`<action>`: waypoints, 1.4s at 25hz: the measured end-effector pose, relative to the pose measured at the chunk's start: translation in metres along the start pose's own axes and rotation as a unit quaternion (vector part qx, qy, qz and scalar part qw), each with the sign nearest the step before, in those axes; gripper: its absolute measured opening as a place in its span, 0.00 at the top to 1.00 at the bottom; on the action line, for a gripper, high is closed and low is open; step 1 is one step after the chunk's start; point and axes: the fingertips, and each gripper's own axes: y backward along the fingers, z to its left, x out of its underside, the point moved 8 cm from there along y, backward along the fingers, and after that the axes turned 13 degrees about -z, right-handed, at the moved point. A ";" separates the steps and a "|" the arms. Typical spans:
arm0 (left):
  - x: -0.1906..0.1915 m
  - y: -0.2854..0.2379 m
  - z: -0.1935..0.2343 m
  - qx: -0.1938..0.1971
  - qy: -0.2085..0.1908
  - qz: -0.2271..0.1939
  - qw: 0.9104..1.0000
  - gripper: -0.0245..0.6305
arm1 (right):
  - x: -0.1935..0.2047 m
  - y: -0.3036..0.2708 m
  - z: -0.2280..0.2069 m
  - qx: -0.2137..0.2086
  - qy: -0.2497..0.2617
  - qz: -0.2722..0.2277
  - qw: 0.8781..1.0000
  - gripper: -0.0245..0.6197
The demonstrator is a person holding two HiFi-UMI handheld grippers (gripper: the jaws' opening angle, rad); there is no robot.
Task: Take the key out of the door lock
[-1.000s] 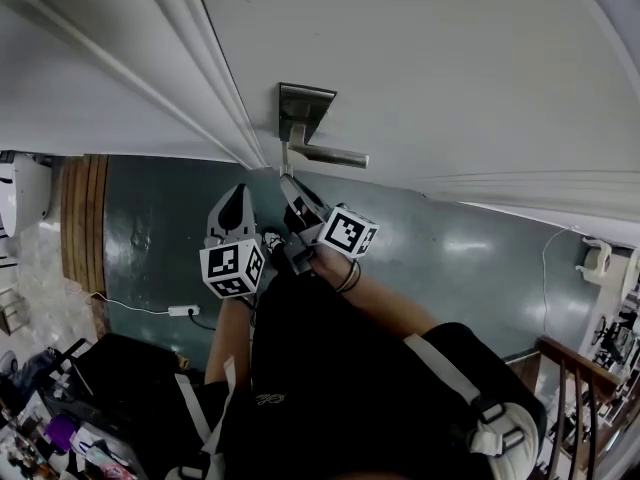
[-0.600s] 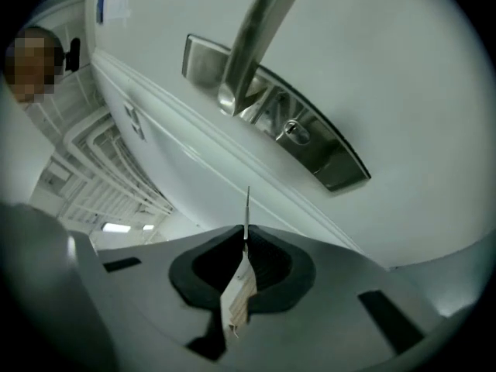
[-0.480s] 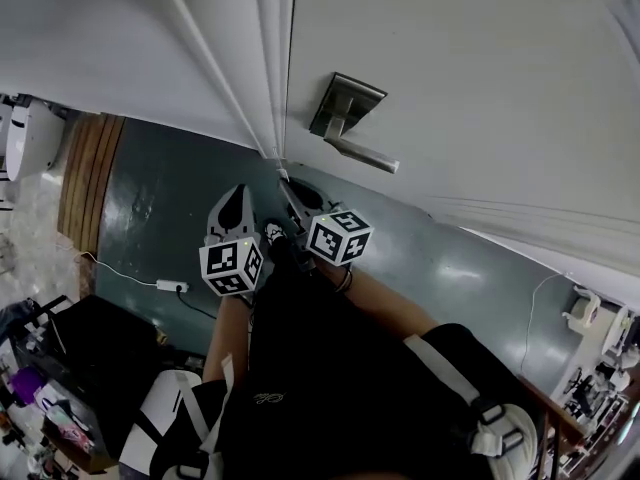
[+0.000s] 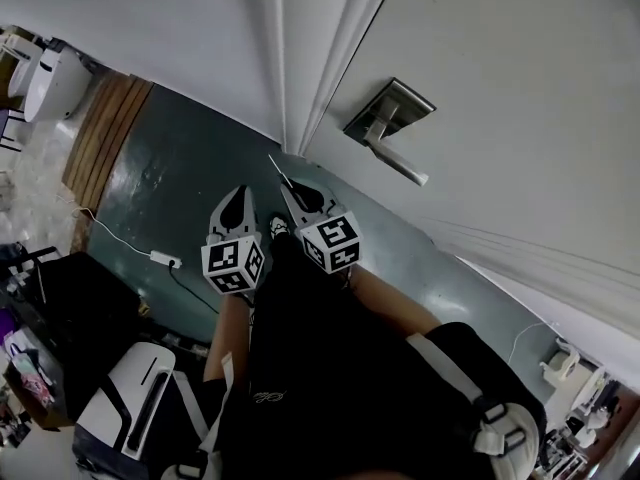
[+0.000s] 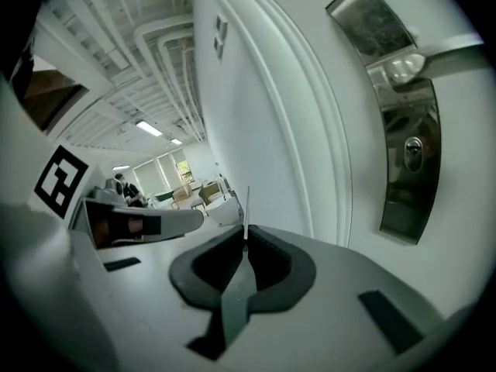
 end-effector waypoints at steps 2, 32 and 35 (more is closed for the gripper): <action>0.000 0.009 0.006 -0.015 0.002 -0.004 1.000 0.93 | 0.001 -0.002 0.006 -0.014 0.034 0.008 0.999 0.92; -0.137 0.060 -0.024 -0.026 -0.066 -0.211 0.975 0.93 | -0.148 0.013 0.048 -0.038 0.136 -0.176 0.974 0.91; -0.152 0.063 -0.031 -0.024 -0.077 -0.226 0.971 0.93 | -0.159 0.019 0.049 -0.032 0.134 -0.197 0.971 0.91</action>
